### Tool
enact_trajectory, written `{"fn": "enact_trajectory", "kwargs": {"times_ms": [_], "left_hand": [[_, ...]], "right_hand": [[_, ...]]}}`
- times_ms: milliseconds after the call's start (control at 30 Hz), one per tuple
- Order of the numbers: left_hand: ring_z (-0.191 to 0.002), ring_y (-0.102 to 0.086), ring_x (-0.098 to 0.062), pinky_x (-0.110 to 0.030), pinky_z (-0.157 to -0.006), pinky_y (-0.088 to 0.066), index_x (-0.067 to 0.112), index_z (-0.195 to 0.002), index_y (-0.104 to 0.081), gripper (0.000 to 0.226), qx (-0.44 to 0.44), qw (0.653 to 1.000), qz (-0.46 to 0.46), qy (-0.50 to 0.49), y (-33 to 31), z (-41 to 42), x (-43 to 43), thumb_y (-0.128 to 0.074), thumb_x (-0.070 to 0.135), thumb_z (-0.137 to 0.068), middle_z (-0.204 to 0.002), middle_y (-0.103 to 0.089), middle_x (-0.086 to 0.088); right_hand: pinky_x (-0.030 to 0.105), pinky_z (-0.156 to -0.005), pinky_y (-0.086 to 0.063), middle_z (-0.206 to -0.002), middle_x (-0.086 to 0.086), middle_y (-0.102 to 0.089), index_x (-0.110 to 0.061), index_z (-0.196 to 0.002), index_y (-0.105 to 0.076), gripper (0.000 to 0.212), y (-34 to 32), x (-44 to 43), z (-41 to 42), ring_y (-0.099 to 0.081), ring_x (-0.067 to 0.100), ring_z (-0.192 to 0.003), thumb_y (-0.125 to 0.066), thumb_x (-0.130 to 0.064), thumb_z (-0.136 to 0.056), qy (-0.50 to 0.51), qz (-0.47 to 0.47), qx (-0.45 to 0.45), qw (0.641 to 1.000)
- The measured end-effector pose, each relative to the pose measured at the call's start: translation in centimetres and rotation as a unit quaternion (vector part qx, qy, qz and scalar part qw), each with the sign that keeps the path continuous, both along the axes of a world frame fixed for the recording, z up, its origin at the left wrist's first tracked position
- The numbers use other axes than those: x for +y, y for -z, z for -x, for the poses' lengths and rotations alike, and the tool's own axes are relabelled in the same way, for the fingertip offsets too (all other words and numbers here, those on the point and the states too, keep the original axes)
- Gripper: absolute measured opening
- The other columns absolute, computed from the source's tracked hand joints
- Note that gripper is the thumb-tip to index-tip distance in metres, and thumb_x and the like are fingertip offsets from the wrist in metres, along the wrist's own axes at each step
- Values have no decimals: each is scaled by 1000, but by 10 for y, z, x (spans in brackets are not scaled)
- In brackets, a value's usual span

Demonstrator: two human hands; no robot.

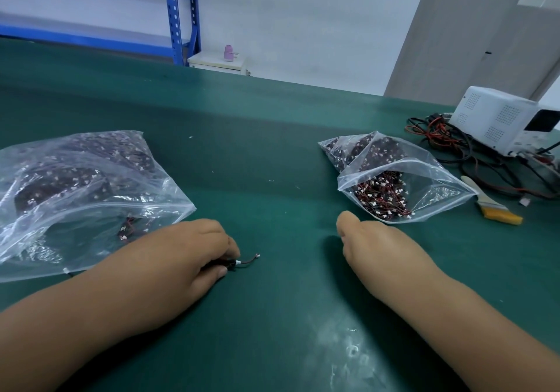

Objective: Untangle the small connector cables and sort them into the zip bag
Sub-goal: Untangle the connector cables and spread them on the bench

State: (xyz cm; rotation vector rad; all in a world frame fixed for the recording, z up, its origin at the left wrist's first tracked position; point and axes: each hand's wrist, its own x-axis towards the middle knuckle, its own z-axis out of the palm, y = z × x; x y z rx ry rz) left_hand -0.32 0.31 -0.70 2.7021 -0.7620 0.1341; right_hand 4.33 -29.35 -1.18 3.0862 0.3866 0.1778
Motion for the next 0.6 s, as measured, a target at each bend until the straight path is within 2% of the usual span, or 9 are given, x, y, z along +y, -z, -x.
{"fn": "enact_trajectory", "kwargs": {"times_ms": [133, 233, 333, 400, 500, 600], "left_hand": [[-99, -48, 6, -15, -88, -38, 42, -105, -58, 14, 0, 1000, -1, -1, 0, 0, -1, -56, 34, -94, -100, -50, 25], [-99, -49, 6, -15, -88, -39, 42, -105, -58, 14, 0, 1000, 2, 1, 0, 0, -1, -56, 33, -94, -99, -50, 25], [-99, -50, 5, -17, -88, -41, 41, -103, -60, 15, 2, 1000, 19, -4, 0, -1, -1, -58, 29, -94, -99, -50, 26], [-98, -52, 4, -20, -87, -44, 40, -102, -61, 17, 6, 999, 35, -6, 0, -1, -2, -61, 25, -93, -97, -52, 25], [-96, -53, 4, -19, -85, -43, 39, -102, -62, 21, 7, 999, 51, -7, 0, 0, -6, -66, 21, -90, -95, -54, 24], [-103, -50, 6, -11, -89, -38, 39, -110, -61, 30, 1, 997, 76, -22, 1, 1, -6, -70, 21, -88, -102, -53, 26]], "right_hand": [[40, -52, -35, -70, 3, -51, -20, -90, -39, 11, -6, -3, -1, -52, 31, -65, -46, -13, -93, -30, -4, -3, 1000], [40, -58, -46, -71, 3, -55, -22, -91, -43, 11, -15, -9, -4, -53, 33, -67, -52, -15, -90, -6, -77, -17, 997], [38, -58, -44, -68, 4, -56, -24, -93, -51, 9, -24, -22, -10, -50, 34, -65, -55, -17, -90, 14, -183, -146, 972], [36, -57, -39, -67, 1, -53, -24, -93, -50, 6, -28, -31, -14, -48, 32, -62, -54, -19, -94, 23, -208, -247, 946], [38, -58, -43, -80, 3, -60, -22, -98, -53, 5, -28, -39, -21, -56, 34, -70, -55, -26, -98, 44, -147, -278, 948], [38, -55, -48, -86, 7, -61, -13, -90, -66, 16, -20, -41, -24, -60, 36, -73, -57, -24, -98, 50, -66, -291, 953]]}}
